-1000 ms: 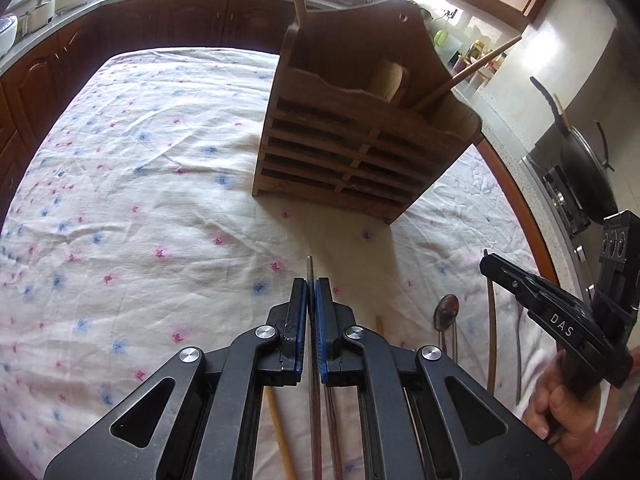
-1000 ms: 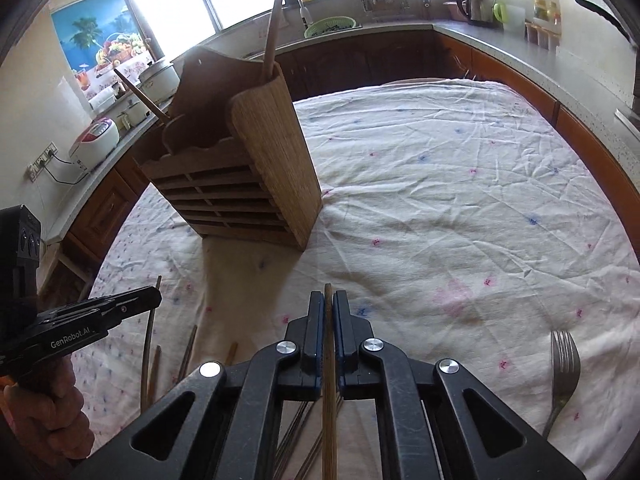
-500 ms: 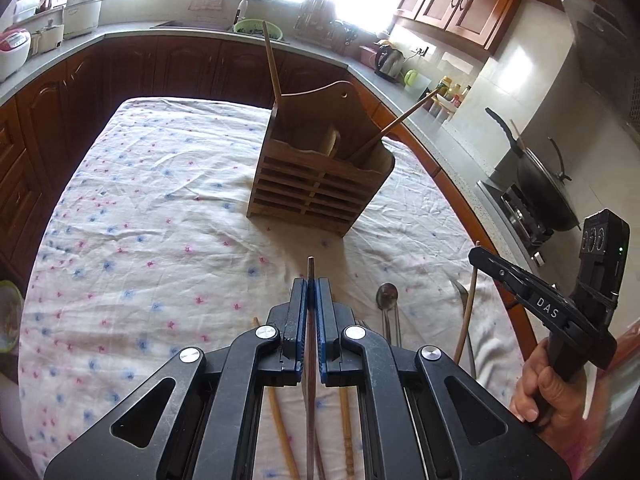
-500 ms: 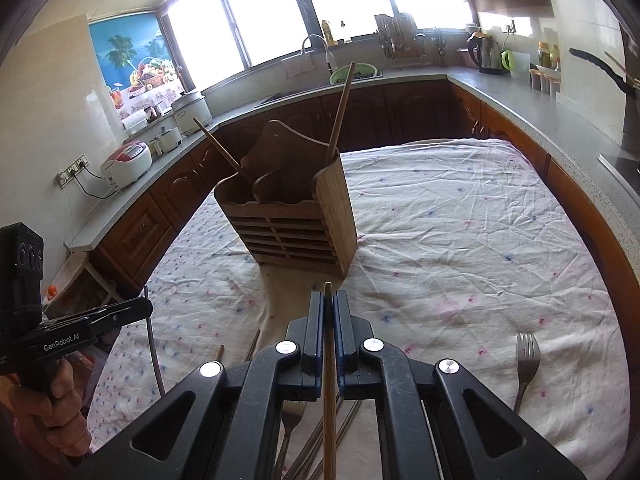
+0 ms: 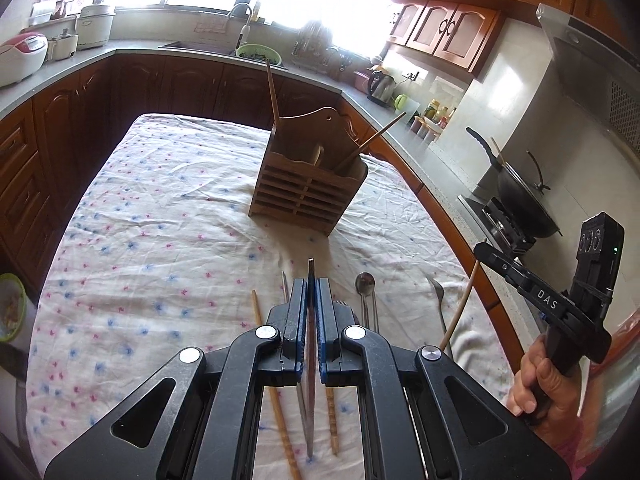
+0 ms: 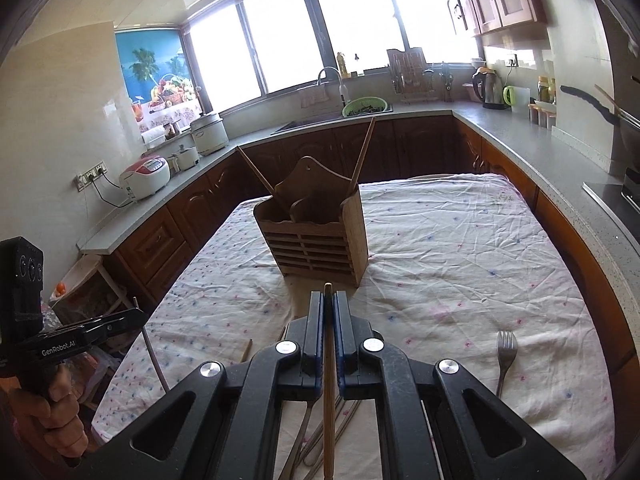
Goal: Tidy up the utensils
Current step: 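Lift both chopsticks and carry them over the wooden utensil holder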
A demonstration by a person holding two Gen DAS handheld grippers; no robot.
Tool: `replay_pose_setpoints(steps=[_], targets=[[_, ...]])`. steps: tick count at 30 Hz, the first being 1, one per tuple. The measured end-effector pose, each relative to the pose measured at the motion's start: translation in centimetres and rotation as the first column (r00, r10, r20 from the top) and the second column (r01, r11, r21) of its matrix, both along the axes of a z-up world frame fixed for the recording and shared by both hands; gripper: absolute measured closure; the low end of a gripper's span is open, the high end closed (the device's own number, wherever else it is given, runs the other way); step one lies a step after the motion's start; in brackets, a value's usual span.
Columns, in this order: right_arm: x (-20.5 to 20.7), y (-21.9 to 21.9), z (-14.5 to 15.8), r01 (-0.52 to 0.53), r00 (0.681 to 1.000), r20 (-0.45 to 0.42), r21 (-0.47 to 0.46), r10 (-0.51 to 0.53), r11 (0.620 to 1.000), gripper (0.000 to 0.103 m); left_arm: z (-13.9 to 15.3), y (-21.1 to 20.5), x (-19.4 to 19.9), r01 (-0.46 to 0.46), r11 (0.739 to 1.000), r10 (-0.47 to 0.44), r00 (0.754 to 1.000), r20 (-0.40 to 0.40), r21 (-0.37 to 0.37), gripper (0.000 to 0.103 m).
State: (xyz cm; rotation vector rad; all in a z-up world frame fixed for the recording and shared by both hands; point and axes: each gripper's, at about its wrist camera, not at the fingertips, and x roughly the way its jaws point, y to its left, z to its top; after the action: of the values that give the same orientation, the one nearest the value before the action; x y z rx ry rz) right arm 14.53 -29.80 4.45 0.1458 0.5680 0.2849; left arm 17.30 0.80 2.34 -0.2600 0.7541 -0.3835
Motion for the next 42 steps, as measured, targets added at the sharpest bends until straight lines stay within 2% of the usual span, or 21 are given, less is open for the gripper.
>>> replay_pose_setpoints(steps=[8, 21, 30, 42], targets=[[-1.8, -0.3, 0.9, 0.015, 0.999, 0.034, -0.010, -0.015, 1.000, 0.098, 0.9, 0.5, -1.7, -0.003, 1.000, 0.004, 0.999, 0.037, -0.025, 0.100], [-2.7, -0.7, 3.0, 0.036, 0.994, 0.102, 0.005, -0.036, 0.999, 0.098, 2.5, 1.2, -1.9, -0.024, 0.998, 0.029, 0.995, 0.092, -0.060, 0.100], [-1.7, -0.6, 4.5, 0.038, 0.988, 0.149, 0.031, -0.042, 0.999, 0.098, 4.7, 2.2, -0.3, -0.063, 0.994, 0.077, 0.986, 0.149, -0.091, 0.100], [1.6, 0.3, 6.5, 0.024, 0.980, 0.198, 0.062, -0.036, 0.998, 0.098, 7.8, 3.0, 3.7, -0.106, 0.986, 0.133, 0.966, 0.220, -0.132, 0.100]])
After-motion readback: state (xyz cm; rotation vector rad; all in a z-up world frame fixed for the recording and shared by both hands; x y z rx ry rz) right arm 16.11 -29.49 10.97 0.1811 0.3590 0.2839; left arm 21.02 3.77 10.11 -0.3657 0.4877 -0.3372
